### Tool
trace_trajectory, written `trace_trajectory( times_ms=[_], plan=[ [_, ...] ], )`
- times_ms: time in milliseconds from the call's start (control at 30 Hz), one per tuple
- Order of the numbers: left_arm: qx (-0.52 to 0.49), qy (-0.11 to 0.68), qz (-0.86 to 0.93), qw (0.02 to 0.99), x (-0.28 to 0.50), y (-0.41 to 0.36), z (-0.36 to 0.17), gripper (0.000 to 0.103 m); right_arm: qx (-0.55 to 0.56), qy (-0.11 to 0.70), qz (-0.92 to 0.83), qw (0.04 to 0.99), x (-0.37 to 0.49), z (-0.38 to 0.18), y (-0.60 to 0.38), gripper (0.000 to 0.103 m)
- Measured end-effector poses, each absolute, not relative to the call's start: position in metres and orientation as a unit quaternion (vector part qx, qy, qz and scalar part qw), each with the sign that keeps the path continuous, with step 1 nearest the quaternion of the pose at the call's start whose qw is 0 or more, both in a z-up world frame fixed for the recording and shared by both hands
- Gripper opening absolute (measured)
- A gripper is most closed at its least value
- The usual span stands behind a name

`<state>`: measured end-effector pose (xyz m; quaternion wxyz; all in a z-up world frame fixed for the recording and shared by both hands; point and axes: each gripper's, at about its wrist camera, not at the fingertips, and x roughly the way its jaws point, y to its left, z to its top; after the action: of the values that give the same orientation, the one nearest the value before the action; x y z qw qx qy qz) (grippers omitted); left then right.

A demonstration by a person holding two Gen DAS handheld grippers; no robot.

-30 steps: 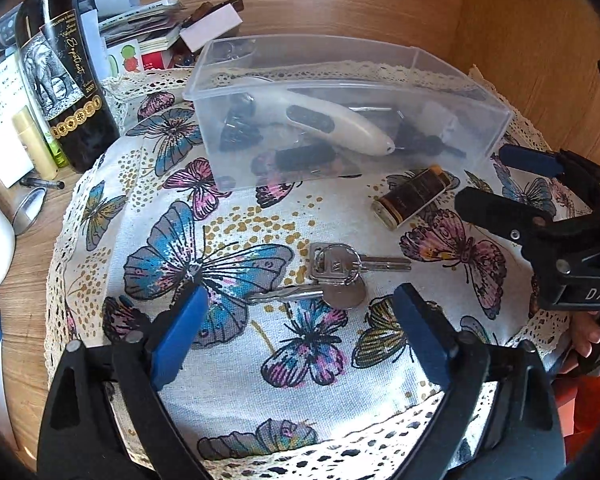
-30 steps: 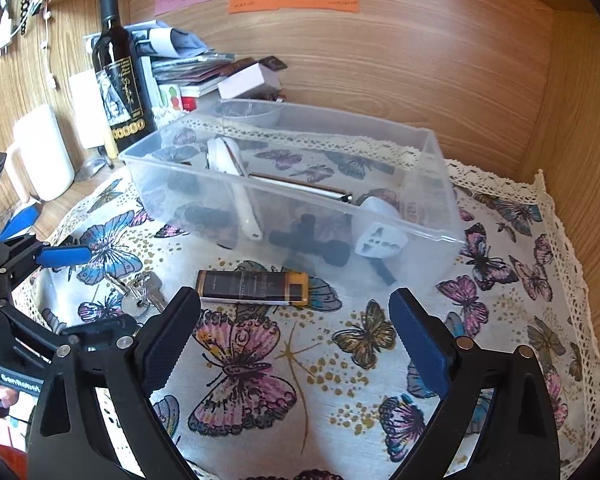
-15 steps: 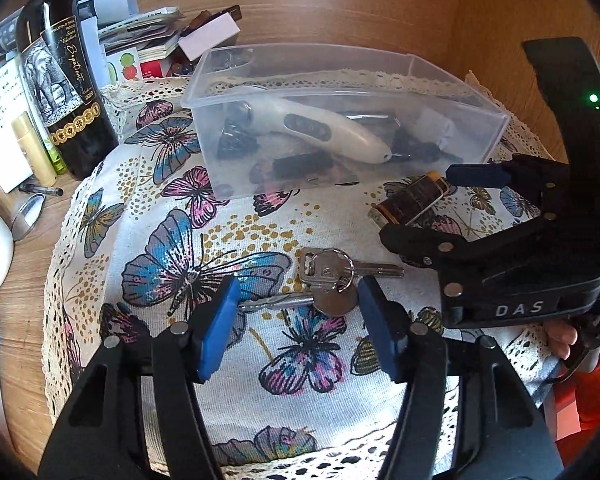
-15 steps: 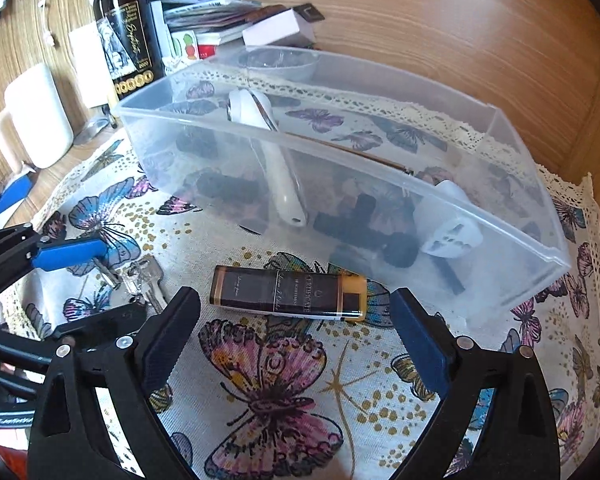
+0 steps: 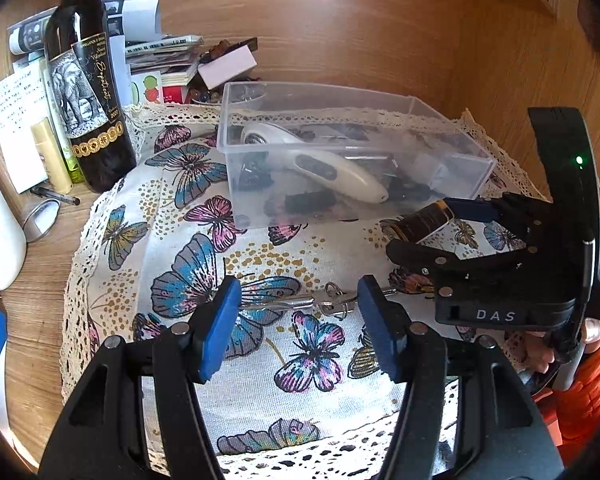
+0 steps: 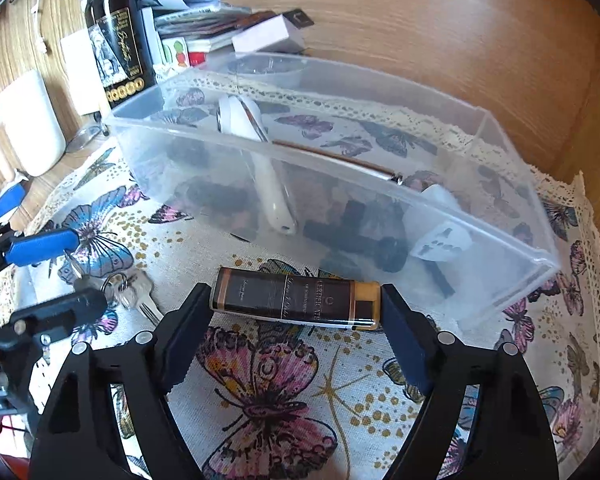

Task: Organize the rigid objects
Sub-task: 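Grasp the brown-and-gold box with right tool while left tool grasps the keys, then lower the brown-and-gold box into the clear box with right tool while left tool releases the keys inside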

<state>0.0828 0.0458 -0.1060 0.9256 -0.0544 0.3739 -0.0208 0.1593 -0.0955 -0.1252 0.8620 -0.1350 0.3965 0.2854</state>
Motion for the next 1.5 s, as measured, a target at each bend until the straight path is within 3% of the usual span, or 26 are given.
trace_trajectory(
  times_ms=[933, 1500],
  plan=[
    [-0.056, 0.248, -0.041, 0.966, 0.114, 0.045, -0.006, 0.06, -0.058, 0.255, 0.25, 0.932, 0.152, -0.03, -0.154, 0.081],
    [-0.068, 0.283, -0.023, 0.956, 0.167, 0.058, -0.03, 0.059, -0.068, 0.312, 0.248, 0.914, 0.209, -0.061, -0.116, 0.081]
  ],
)
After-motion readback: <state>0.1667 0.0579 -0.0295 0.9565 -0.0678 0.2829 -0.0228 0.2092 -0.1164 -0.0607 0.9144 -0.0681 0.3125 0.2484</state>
